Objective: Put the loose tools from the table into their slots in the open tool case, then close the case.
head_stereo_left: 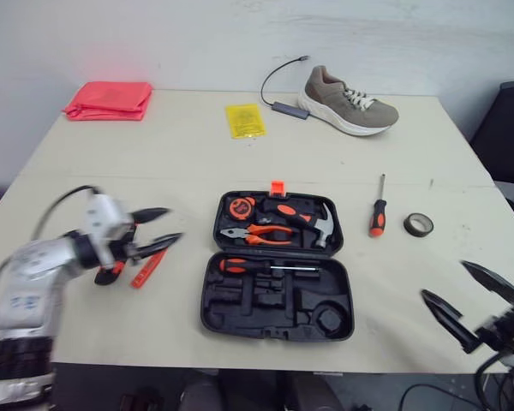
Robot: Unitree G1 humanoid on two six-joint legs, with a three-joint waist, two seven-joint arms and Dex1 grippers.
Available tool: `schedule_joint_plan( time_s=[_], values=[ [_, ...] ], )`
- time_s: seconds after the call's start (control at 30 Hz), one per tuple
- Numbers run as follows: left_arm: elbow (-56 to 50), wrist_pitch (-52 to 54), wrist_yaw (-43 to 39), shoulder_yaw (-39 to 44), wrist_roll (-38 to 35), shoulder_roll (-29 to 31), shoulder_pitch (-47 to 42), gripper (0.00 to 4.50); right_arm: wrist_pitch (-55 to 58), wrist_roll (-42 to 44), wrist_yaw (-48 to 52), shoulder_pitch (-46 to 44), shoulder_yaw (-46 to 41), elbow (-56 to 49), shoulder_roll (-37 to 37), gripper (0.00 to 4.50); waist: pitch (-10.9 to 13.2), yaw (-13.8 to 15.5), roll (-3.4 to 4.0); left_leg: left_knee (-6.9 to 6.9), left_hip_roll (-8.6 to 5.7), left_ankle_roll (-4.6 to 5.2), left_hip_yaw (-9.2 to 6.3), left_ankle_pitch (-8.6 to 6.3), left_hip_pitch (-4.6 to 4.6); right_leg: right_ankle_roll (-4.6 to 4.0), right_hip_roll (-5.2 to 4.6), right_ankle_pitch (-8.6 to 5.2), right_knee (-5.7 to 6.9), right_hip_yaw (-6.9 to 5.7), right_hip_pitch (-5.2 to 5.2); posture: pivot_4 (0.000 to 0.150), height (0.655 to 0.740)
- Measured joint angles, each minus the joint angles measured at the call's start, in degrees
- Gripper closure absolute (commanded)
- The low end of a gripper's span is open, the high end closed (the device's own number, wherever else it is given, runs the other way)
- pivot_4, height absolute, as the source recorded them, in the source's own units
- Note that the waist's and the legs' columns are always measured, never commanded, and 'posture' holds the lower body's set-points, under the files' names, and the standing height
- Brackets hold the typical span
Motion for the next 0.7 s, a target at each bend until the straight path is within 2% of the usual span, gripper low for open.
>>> schedule_joint_plan(
  time_s=[0.03,0.23,0.3,0.4,0.57,0.7],
  values=[
    [3.2,-1.1,0.0,2.2,0.5,1.1,1.2,0.06,-1.4,-0.5,-0.2,0.7,-1.2,2.6,0.5,0.00,0.0,-0.1,0.01,-0.03,0.01,0.02,0.00,-0.03,-0.02,-0.05,-0.09,-0.03,-0.06,-0.10,0.00,0.150,0.7400],
    [21.1,-5.8,2.7,16.1,0.8,8.0,8.4,0.06,-9.4,-3.5,-2.2,2.3,-5.9,14.6,2.3,0.00,0.0,-1.3,-0.17,-0.69,-0.29,-0.14,-0.02,-0.20,0.04,-0.27,-0.63,-0.15,-0.28,-0.36,-0.03,0.150,0.7400],
    [25.7,-7.9,3.8,19.0,0.9,8.8,10.0,0.06,-10.6,-3.9,-3.3,2.5,-6.7,16.7,2.7,0.00,0.0,-1.5,-0.12,-0.80,-0.35,-0.15,-0.03,-0.19,0.06,-0.54,-0.73,-0.30,-0.26,-0.41,-0.06,0.150,0.7400],
    [30.5,-10.0,5.2,21.0,0.9,8.6,11.9,0.06,-11.5,-4.2,-4.6,1.7,-6.7,16.8,2.7,0.00,0.0,-1.6,-0.14,-0.84,-0.34,-0.20,-0.10,-0.17,0.05,-0.50,-0.74,-0.28,-0.24,-0.53,-0.06,0.150,0.7400],
    [30.4,-11.0,5.5,20.7,0.5,6.2,12.2,0.06,-10.1,-4.4,-7.6,-1.3,-4.9,13.0,2.4,0.00,0.0,-1.5,-0.20,-0.88,-0.33,-0.14,-0.30,-0.10,0.03,-0.52,-0.74,-0.28,-0.16,-0.70,-0.04,0.150,0.7400],
    [25.1,-10.3,4.6,18.3,-0.6,4.6,8.5,0.06,-5.6,-5.5,-11.9,-5.3,-1.6,6.4,1.5,0.00,0.0,-1.3,-0.17,-0.87,-0.34,-0.13,-0.42,0.05,0.00,-0.51,-0.75,-0.26,-0.04,-0.80,-0.02,0.150,0.7400]
  ],
)
